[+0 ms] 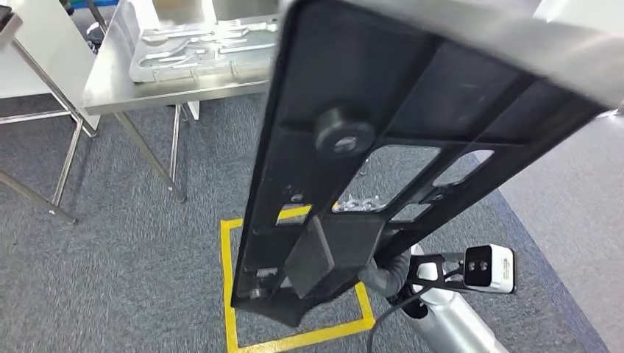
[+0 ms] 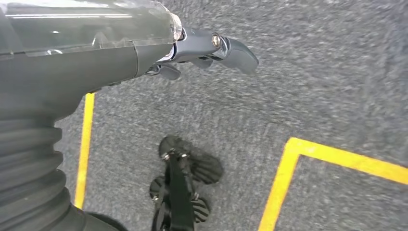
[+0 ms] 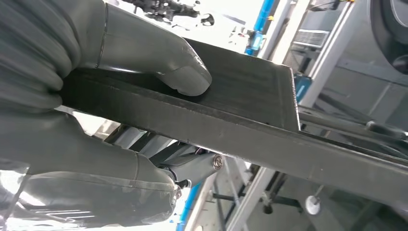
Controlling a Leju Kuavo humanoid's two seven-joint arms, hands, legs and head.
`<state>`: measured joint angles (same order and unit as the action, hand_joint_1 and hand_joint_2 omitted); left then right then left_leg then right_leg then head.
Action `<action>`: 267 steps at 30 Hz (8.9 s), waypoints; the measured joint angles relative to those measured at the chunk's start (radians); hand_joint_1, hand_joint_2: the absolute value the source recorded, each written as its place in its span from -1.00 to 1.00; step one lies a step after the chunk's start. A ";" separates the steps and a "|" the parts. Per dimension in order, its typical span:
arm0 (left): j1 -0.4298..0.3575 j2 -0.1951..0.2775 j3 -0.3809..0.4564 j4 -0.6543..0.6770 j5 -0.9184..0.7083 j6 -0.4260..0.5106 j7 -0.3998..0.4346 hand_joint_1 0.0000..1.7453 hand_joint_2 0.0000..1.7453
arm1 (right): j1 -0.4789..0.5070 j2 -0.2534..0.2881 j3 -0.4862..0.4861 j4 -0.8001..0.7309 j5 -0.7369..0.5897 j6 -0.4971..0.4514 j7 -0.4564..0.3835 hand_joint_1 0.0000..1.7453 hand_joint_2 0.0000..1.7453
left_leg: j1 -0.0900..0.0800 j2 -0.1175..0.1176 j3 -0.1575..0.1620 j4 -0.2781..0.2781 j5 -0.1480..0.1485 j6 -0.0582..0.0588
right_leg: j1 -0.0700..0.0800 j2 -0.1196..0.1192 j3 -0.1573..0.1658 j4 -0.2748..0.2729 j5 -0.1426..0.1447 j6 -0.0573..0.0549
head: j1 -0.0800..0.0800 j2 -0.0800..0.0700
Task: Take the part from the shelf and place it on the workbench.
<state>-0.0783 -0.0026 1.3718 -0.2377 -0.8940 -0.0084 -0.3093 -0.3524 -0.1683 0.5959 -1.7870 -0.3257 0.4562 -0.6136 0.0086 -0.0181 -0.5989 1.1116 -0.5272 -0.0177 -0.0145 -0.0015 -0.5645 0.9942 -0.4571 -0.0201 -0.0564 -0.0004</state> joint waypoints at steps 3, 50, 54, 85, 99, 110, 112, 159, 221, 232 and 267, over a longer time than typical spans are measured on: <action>0.002 0.001 0.000 0.000 -0.005 -0.002 -0.001 -1.00 1.00 | -0.001 -0.002 0.000 0.004 -0.002 -0.002 0.000 1.00 1.00 | 0.006 0.006 -0.108 0.170 -0.044 -0.011 | 0.001 -0.004 0.014 0.000 -0.015 -0.003 | 0.000 0.000; 0.002 0.016 -0.004 0.000 -0.038 -0.017 -0.011 -1.00 1.00 | 0.039 -0.062 0.003 -0.023 -0.009 -0.055 -0.007 1.00 1.00 | -0.003 0.009 0.050 -0.108 0.056 0.054 | 0.002 0.002 -0.165 0.306 -0.133 0.052 | 0.001 0.000; 0.001 0.012 -0.004 0.000 -0.036 -0.016 -0.010 -1.00 1.00 | 0.042 -0.063 0.004 -0.023 -0.007 -0.052 -0.007 1.00 1.00 | -0.008 0.005 0.100 -0.108 0.016 0.043 | 0.011 0.003 -0.104 0.079 0.018 0.033 | 0.001 0.000; 0.003 0.013 -0.004 0.001 -0.034 -0.016 -0.014 -1.00 1.00 | 0.092 -0.049 -0.022 -0.037 0.037 -0.004 -0.009 1.00 1.00 | -0.003 -0.002 0.140 -0.115 -0.004 0.027 | -0.002 -0.003 -0.072 0.067 0.002 0.052 | 0.001 0.000; 0.009 0.013 -0.004 0.001 -0.028 -0.013 -0.017 -1.00 1.00 | 0.113 -0.021 -0.035 -0.038 0.059 0.001 -0.009 1.00 1.00 | -0.016 0.008 -0.078 0.018 0.016 0.029 | 0.024 0.002 0.100 0.022 -0.097 -0.013 | 0.000 0.000; 0.009 0.016 -0.004 0.001 -0.028 -0.025 -0.029 -1.00 1.00 | 0.158 -0.007 -0.072 -0.037 0.125 -0.009 -0.009 1.00 1.00 | -0.019 -0.020 0.079 -0.124 0.057 0.062 | 0.008 0.003 -0.098 0.325 -0.183 0.042 | 0.001 0.000; 0.013 0.014 -0.004 0.001 -0.030 -0.029 -0.032 -1.00 1.00 | 0.172 -0.007 -0.079 -0.037 0.133 -0.013 -0.009 1.00 1.00 | -0.013 -0.027 0.120 -0.125 0.024 0.056 | 0.003 0.003 -0.140 0.282 -0.220 0.050 | 0.001 0.000; 0.001 -0.027 -0.004 0.006 -0.056 -0.037 -0.077 -1.00 1.00 | -0.231 0.121 -0.074 0.587 1.867 -0.830 0.656 1.00 1.00 | 0.026 0.015 -0.075 0.045 0.076 -0.041 | -0.008 -0.007 0.031 -0.020 0.000 0.005 | -0.006 0.000; 0.021 -0.026 -0.018 0.008 -0.045 -0.083 -0.134 -1.00 -1.00 | 0.226 0.101 -0.498 -0.013 0.812 -0.872 0.000 -1.00 -1.00 | 0.002 0.012 -0.016 0.005 0.048 0.000 | 0.012 -0.005 0.002 0.004 0.001 -0.005 | -0.005 0.000; 0.019 -0.032 -0.017 0.008 -0.052 -0.077 -0.146 -1.00 -1.00 | 0.404 0.094 -0.619 -0.197 0.947 -1.016 0.000 -1.00 -1.00 | 0.000 0.014 0.028 -0.123 0.099 0.045 | 0.004 0.001 -0.102 0.271 -0.157 0.046 | -0.005 0.000; 0.004 -0.049 0.007 0.008 -0.025 -0.064 -0.107 -1.00 -1.00 | 0.536 0.113 -0.837 -0.037 1.137 -1.025 0.136 -1.00 -1.00 | -0.002 0.023 0.020 -0.131 0.110 0.037 | -0.013 0.000 -0.022 0.169 -0.068 0.065 | -0.005 0.000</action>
<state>-0.0747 -0.0515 1.3789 -0.2296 -0.9188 -0.0720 -0.4165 0.1841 -0.0553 -0.2408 -1.8239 0.8115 -0.5684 -0.4779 0.0069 0.0045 -0.5789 0.9802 -0.4173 0.0192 -0.0276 -0.0013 -0.5863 1.1633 -0.5250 0.0451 -0.0612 -0.0004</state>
